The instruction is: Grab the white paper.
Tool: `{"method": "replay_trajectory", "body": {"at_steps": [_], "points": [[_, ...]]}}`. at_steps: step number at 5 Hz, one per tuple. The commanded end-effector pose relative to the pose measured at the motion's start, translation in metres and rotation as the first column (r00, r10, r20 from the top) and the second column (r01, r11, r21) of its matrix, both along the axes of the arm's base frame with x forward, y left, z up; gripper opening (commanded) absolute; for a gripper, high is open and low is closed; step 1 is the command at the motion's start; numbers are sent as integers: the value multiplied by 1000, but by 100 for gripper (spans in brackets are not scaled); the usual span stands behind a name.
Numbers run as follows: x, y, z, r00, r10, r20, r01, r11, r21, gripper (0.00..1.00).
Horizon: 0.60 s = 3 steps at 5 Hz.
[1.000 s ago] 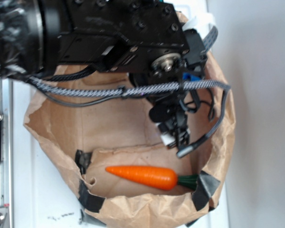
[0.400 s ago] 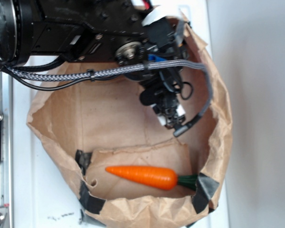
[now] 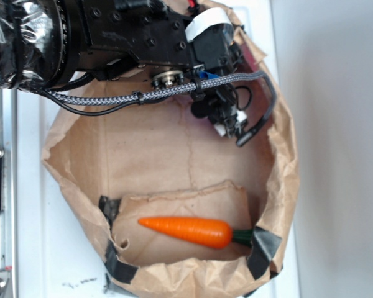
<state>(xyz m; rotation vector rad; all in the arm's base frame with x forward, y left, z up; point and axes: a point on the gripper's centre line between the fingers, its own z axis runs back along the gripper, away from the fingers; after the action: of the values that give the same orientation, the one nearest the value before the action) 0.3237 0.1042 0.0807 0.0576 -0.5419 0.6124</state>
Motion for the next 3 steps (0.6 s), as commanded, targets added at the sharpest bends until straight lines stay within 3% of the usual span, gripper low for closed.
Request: {"method": "replay_trajectory", "body": {"at_steps": [1, 3], "points": [[11, 17, 8, 996, 66, 52, -69, 996, 58, 100], [20, 12, -7, 995, 79, 56, -87, 985, 146, 100]]}}
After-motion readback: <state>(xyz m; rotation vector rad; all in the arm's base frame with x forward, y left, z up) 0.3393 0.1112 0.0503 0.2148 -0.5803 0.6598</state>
